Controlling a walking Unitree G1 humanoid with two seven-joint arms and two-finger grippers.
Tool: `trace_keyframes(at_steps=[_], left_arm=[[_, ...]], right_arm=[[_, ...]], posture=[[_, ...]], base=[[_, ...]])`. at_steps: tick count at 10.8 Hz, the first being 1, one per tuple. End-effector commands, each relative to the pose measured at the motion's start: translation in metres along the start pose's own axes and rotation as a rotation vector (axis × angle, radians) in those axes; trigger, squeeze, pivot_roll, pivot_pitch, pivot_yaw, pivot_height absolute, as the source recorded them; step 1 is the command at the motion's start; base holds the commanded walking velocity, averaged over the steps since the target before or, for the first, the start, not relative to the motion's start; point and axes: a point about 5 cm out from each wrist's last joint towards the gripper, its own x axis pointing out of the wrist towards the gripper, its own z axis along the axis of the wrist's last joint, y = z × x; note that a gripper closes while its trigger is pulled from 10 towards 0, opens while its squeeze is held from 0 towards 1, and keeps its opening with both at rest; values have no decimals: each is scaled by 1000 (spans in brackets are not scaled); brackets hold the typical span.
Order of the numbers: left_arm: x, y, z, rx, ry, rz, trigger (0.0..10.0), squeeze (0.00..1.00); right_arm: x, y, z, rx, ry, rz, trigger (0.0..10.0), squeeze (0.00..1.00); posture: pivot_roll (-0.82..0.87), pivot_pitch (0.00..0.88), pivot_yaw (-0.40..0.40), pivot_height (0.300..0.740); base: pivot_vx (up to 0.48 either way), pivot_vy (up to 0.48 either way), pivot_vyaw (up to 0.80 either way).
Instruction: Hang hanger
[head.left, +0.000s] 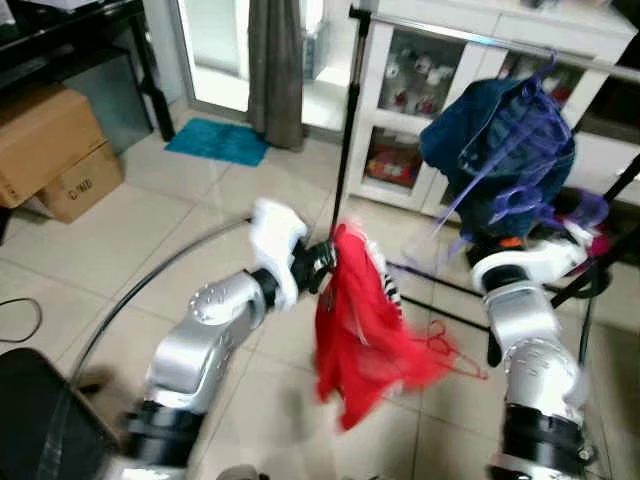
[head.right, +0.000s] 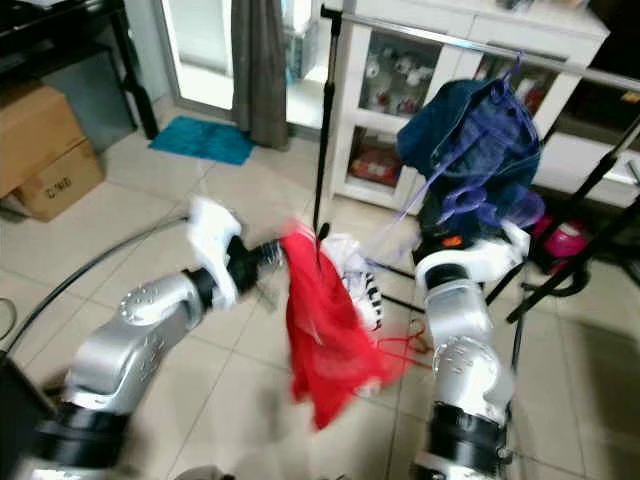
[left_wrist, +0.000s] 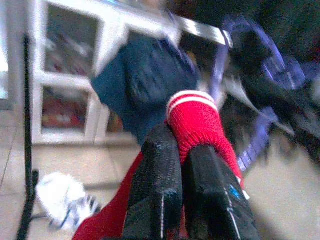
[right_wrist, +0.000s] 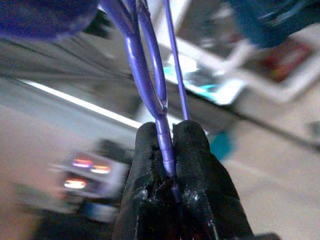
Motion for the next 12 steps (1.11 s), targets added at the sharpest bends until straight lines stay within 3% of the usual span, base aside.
trace_keyframes(at_steps=[1, 2, 3, 4, 5, 6, 7, 8, 9, 10, 11, 12], left_arm=[[-5, 17, 24, 22, -113, 100, 0, 0], [-15, 43, 35, 30, -164, 264, 0, 0], [-28, 60, 38, 93, -98, 324, 0, 0], [-31, 54, 26, 89, -22, 298, 0, 0], [-33, 46, 17, 74, 5, 288, 0, 0], [-37, 37, 2, 81, 52, 278, 3961, 0], [-43, 31, -12, 64, 108, 285, 10000, 0], [-48, 25, -21, 43, 152, 292, 10000, 0], [-60, 18, -31, 83, 190, 315, 10000, 0], [-65, 13, -34, 81, 202, 299, 10000, 0], [-70, 4, -33, 10, 165, 246, 10000, 0], [-69, 7, -35, 10, 151, 280, 10000, 0]], right_arm=[[-4, 18, 16, 56, -64, 138, 0, 0], [-12, 25, 18, 64, -39, 234, 0, 0], [-18, 6, 8, -215, 96, 155, 0, 0], [-22, -10, 6, -331, 145, 44, 0, 0], [-27, -16, 5, -443, 192, 4, 10000, 0], [-36, -26, -2, -622, 318, -83, 10000, 0], [-50, -41, -4, -892, 381, -171, 10000, 0], [-63, -45, -5, -926, 423, -184, 10000, 0], [-78, -45, -7, -936, 432, -166, 10000, 0], [-84, -42, -7, -930, 429, -126, 10000, 0], [-90, -37, 1, -924, 335, -156, 10000, 0], [-94, -41, 5, -944, 271, -285, 10000, 0]], posture=[[-47, 0, -55, 740], [-39, 0, -65, 740], [-27, 0, -63, 740], [-19, 0, -59, 740], [-27, 1, -42, 740], [-41, 19, -25, 740], [-52, 42, -25, 740], [-53, 67, -32, 740], [-70, 111, -35, 740], [-80, 113, -24, 740], [-86, 91, 9, 740], [-76, 81, 11, 740]], base=[[0, 0, 0], [0, 0, 0], [0, 0, 0], [0, 0, 0], [0, 0, 0], [0, 0, 0], [0, 0, -800], [0, 0, -788], [0, 0, -788], [0, 0, -800], [0, 0, -800], [0, 0, 0]])
